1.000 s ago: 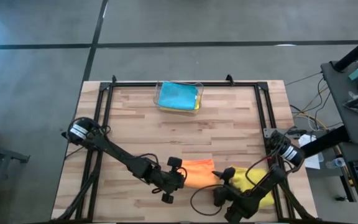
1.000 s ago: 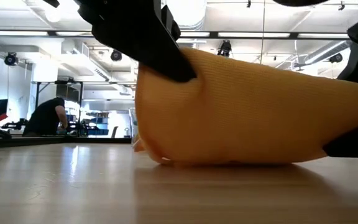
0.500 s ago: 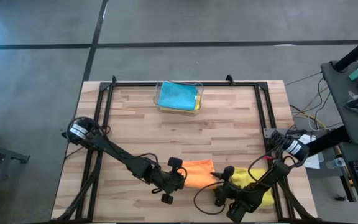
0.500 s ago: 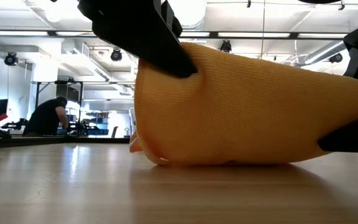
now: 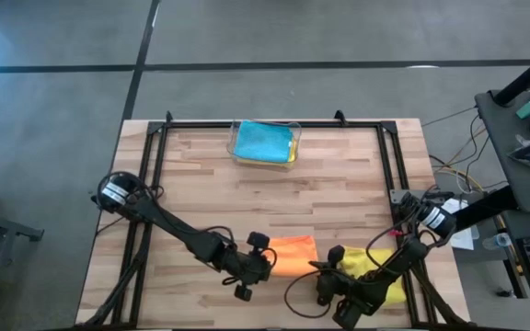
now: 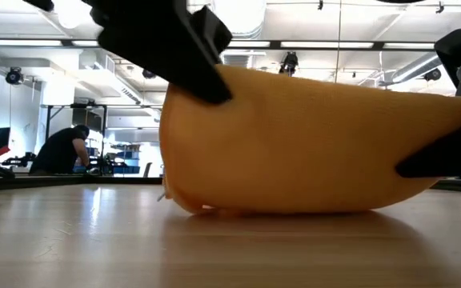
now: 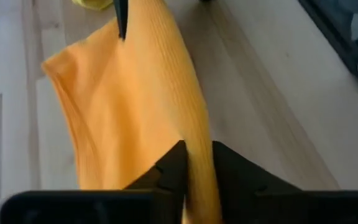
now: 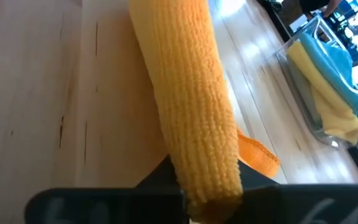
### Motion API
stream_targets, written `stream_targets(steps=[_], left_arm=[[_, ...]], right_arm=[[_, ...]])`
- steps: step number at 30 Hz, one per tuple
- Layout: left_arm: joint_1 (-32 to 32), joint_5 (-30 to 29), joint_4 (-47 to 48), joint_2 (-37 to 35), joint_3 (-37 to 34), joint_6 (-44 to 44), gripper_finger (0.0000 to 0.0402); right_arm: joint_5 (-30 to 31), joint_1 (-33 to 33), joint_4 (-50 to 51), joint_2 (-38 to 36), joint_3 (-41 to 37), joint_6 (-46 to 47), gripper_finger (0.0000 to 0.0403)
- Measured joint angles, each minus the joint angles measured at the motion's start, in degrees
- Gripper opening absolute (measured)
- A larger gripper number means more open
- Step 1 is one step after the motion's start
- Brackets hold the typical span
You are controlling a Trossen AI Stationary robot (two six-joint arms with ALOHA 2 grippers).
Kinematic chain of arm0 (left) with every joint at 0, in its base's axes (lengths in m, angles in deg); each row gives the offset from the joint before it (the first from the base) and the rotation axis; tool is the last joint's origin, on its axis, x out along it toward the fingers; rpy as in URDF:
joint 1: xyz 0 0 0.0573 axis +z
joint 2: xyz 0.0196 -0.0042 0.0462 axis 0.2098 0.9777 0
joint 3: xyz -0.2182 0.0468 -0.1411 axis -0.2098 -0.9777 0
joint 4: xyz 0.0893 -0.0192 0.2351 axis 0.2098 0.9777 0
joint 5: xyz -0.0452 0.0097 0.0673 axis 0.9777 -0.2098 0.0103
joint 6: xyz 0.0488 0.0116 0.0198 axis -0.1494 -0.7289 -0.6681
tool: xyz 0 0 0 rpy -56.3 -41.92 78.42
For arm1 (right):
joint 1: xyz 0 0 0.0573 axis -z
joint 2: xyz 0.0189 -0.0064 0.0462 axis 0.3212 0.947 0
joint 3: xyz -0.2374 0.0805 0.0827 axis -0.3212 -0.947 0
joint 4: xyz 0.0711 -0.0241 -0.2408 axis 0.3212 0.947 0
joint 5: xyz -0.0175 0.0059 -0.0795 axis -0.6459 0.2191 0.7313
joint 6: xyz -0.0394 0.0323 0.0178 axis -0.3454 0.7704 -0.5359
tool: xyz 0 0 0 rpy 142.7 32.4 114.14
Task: Fold microfiber towels
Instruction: Put the orange microfiber cloth into the transparent bin
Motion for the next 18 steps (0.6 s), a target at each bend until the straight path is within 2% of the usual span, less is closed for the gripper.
stream_targets(steps=[5, 10, 13, 18], left_arm=[[-0.6, -0.1, 6.6, -2.6, -0.5, 4.2, 0.0125], [-3.5, -2.5, 7.4, -3.2, -2.5, 9.1, 0.0189], [-6.7, -8.1, 7.3, -3.2, -4.4, 11.9, 0.021], [-13.1, -20.9, 4.0, -2.8, -7.1, 17.9, 0.0217]], right_arm=[[-0.2, 0.4, -0.1, -2.4, 0.0, 0.2, 0.0009], [-0.8, 0.8, -0.2, -4.9, -0.1, 0.2, 0.0009], [-1.2, 1.1, -0.3, -5.8, -0.2, 0.3, 0.0009], [-2.5, 2.1, -0.5, -6.3, -0.2, 0.7, 0.0009]])
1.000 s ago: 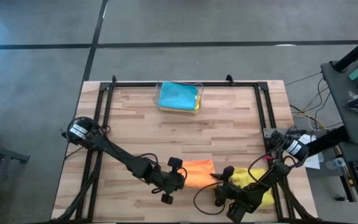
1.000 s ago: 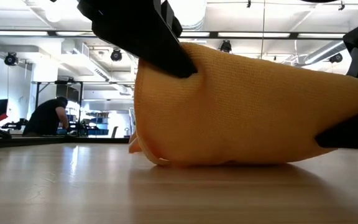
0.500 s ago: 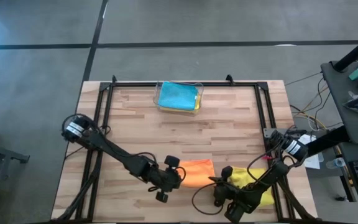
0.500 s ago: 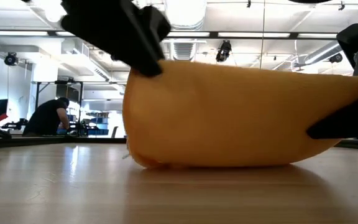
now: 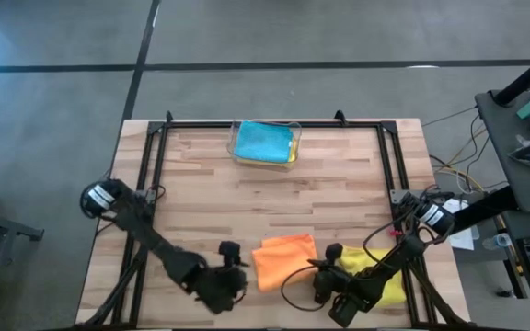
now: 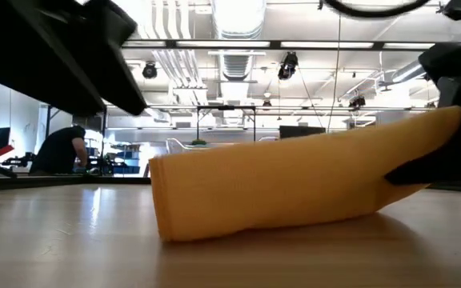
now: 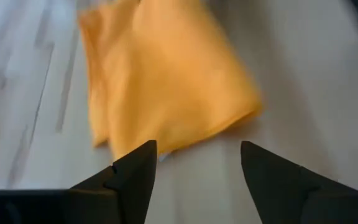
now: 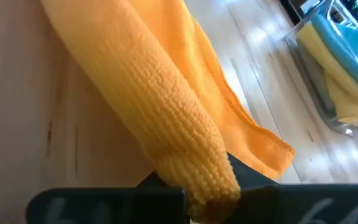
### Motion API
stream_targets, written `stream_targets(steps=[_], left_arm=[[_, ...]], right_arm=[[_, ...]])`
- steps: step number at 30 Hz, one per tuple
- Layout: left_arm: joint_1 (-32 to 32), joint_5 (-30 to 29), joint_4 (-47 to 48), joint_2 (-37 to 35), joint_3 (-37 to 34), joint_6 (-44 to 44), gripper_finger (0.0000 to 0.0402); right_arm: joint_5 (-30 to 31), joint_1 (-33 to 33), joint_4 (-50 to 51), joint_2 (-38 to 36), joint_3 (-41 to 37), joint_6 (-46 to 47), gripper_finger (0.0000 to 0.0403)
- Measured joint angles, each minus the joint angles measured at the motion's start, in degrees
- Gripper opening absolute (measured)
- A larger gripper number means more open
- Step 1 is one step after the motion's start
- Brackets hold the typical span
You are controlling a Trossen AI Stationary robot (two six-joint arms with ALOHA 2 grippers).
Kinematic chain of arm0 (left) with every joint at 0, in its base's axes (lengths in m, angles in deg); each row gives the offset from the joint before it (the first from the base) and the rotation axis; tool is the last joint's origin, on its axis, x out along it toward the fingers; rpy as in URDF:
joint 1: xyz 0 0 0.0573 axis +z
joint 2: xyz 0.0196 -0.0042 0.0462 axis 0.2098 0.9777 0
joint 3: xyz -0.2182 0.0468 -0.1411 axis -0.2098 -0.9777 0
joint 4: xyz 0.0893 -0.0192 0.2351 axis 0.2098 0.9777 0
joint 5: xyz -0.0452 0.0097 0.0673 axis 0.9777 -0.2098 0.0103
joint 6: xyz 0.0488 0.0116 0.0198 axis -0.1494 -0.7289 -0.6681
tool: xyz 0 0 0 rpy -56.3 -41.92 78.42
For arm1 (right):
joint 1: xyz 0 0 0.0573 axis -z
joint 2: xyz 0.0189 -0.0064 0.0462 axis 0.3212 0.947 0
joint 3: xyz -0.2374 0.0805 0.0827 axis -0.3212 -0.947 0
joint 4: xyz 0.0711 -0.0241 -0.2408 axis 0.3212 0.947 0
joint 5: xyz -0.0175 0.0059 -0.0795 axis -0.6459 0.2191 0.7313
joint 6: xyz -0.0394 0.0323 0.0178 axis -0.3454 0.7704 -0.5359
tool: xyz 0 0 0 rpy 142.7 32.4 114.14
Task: Fold microfiber towels
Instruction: Put the orange microfiber cloth into the transparent bin
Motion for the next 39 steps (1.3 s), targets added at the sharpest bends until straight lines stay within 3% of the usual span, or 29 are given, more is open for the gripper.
stream_targets(steps=[6, 10, 22, 32, 39], left_arm=[[-3.2, -3.3, -18.2, 4.2, -4.3, -5.3, 0.0217], [-3.1, -3.6, -24.2, 6.8, -5.6, -7.1, 0.0217], [-2.5, -7.3, -25.1, 8.3, -5.9, -4.8, 0.0222], [-1.8, -9.1, -27.1, 8.3, -6.0, -3.7, 0.0304], [-1.8, -16.1, -27.1, 8.3, -6.1, -3.7, 0.0331]], right_arm=[[-0.7, 2.1, 0.1, -0.1, 1.0, 0.5, 0.0009], [-0.2, 3.3, 1.1, -1.8, 3.0, -0.2, 0.0009], [-1.3, 7.5, 7.0, -5.9, 6.9, -0.6, 0.0008], [-4.4, 11.8, 8.4, -7.3, 11.2, -6.7, 0.0008], [-4.9, 15.9, 15.6, -7.4, 18.9, -10.6, 0.0008]])
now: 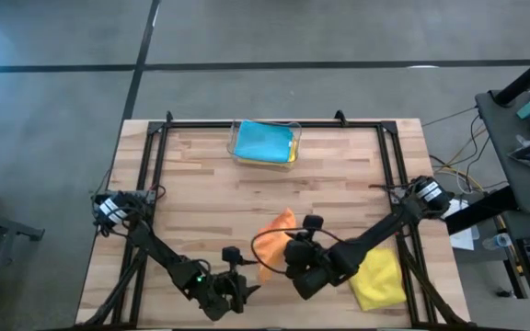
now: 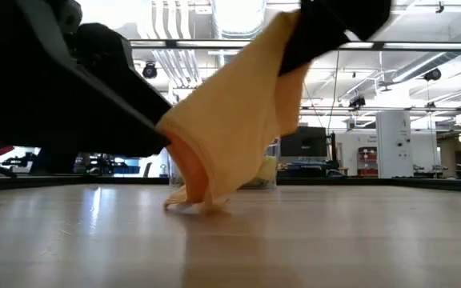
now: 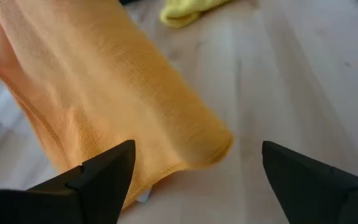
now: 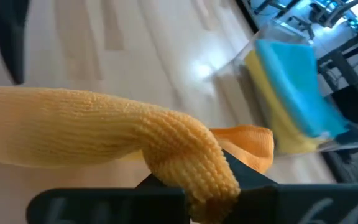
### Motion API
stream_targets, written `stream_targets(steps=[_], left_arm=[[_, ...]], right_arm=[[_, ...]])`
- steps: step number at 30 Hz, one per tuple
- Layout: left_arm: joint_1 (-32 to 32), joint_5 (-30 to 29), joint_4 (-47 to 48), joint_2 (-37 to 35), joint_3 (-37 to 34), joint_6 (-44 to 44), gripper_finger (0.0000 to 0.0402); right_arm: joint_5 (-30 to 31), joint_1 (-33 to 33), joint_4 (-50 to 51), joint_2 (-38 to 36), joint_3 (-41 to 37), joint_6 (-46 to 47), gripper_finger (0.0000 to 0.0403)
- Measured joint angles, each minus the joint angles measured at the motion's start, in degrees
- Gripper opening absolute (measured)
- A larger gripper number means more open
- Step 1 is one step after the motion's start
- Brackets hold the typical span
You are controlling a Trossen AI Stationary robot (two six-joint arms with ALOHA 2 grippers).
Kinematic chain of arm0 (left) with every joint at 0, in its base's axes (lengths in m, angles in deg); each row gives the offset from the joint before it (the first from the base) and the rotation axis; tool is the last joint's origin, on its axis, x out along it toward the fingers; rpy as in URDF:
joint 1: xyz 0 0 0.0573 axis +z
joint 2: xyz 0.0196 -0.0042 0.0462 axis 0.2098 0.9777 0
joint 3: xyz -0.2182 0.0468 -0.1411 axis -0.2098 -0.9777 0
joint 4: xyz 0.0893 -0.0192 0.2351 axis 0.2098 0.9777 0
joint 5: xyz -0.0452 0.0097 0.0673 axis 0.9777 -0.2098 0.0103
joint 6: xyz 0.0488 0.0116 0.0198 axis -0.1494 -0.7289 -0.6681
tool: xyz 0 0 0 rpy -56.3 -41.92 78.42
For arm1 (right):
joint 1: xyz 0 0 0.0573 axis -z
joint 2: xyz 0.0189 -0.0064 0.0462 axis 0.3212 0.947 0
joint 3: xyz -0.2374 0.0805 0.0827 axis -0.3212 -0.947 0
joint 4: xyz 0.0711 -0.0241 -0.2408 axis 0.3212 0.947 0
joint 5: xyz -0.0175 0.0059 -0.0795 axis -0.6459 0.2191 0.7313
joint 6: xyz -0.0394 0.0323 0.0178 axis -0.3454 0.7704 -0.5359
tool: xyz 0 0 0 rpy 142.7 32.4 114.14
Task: Fold microfiber towels
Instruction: Put the orange microfiber cloth into the transparent bin
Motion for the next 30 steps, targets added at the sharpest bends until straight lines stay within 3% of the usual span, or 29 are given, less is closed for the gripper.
stream_targets(steps=[9, 19, 25, 30], left_arm=[[-0.7, -12.5, 0.1, 0.0, -0.6, 5.6, 0.0331], [-0.3, -16.6, -4.0, 0.0, -7.7, 24.9, 0.0331], [0.0, -19.3, -25.0, 1.9, -9.4, 11.3, 0.0331], [2.0, -23.7, -30.0, 3.7, -9.2, 9.7, 0.0331]], right_arm=[[-2.1, 5.3, 6.2, 0.0, 9.5, -5.5, 0.0008], [-4.2, 9.1, 6.2, 0.0, 14.2, -10.7, 0.0008], [-4.4, 11.3, 6.0, 0.0, 15.2, -11.5, 0.0008], [-5.0, 12.3, 5.9, 0.0, 15.4, -12.3, 0.0008]])
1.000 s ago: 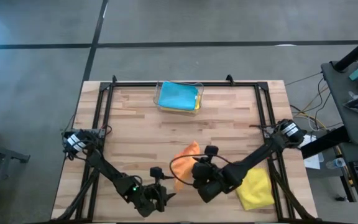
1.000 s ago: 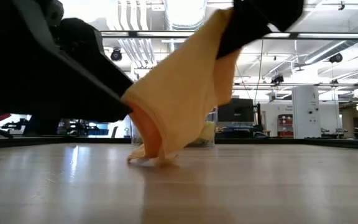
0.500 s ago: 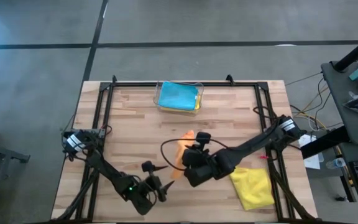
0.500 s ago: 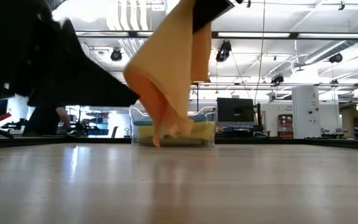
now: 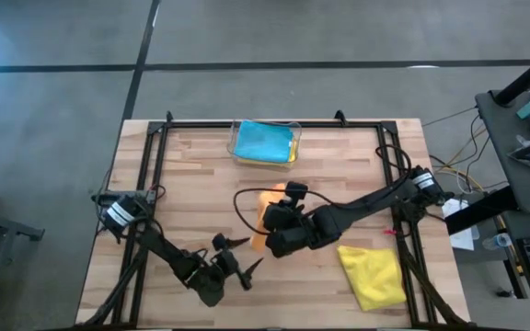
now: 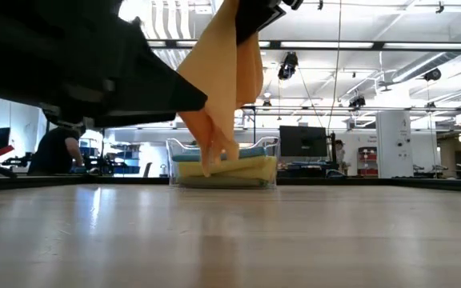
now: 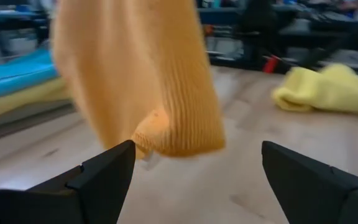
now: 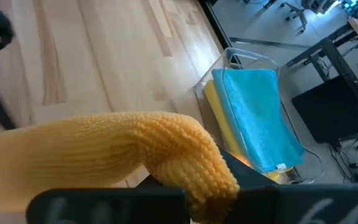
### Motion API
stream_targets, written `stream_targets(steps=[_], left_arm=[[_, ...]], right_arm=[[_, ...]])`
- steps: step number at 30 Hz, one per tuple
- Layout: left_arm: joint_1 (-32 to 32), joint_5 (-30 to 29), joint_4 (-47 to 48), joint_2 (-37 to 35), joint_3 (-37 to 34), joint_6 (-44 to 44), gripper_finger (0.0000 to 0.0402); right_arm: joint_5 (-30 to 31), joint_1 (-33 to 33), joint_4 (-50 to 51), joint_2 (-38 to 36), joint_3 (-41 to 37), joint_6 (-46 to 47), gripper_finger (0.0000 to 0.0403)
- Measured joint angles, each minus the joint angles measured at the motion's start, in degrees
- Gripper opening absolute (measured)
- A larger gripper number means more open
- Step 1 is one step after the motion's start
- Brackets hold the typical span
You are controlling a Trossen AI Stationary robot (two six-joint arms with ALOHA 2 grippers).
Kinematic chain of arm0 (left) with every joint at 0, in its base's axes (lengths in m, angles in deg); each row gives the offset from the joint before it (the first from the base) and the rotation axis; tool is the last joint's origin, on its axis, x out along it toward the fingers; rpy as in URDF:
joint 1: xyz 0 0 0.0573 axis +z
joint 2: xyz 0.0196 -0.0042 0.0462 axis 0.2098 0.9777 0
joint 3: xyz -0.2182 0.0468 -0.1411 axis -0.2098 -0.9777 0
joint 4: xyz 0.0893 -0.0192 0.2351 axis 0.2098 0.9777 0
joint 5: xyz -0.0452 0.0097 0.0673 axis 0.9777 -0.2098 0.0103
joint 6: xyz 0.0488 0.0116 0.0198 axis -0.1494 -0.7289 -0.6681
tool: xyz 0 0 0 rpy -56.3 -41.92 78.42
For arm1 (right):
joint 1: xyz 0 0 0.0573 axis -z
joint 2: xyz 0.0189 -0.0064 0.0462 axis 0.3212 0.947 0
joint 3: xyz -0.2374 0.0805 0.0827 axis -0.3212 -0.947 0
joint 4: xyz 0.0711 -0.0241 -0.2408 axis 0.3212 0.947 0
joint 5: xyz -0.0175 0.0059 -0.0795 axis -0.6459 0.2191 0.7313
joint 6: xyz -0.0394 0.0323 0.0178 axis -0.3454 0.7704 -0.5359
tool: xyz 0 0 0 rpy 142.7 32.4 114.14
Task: Fold microfiber towels
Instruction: Put the orange microfiber cloth into the transparent bin
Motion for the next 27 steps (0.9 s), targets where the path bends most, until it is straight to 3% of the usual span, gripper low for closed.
stream_targets(steps=[4, 20, 27], left_arm=[[1.7, -2.8, 0.0, 0.3, 0.0, 2.0, 0.0331], [6.8, -0.5, 0.0, 0.3, -0.3, 2.2, 0.0328], [8.4, -0.4, 1.8, 1.5, -0.5, 2.2, 0.0257]], right_arm=[[-0.9, 0.3, 0.0, 0.0, 0.0, -0.1, 0.0008], [-2.0, 0.4, -0.3, 0.0, 0.8, -0.3, 0.0008], [-2.3, 0.0, 0.2, 0.0, 1.7, -0.3, 0.0008]])
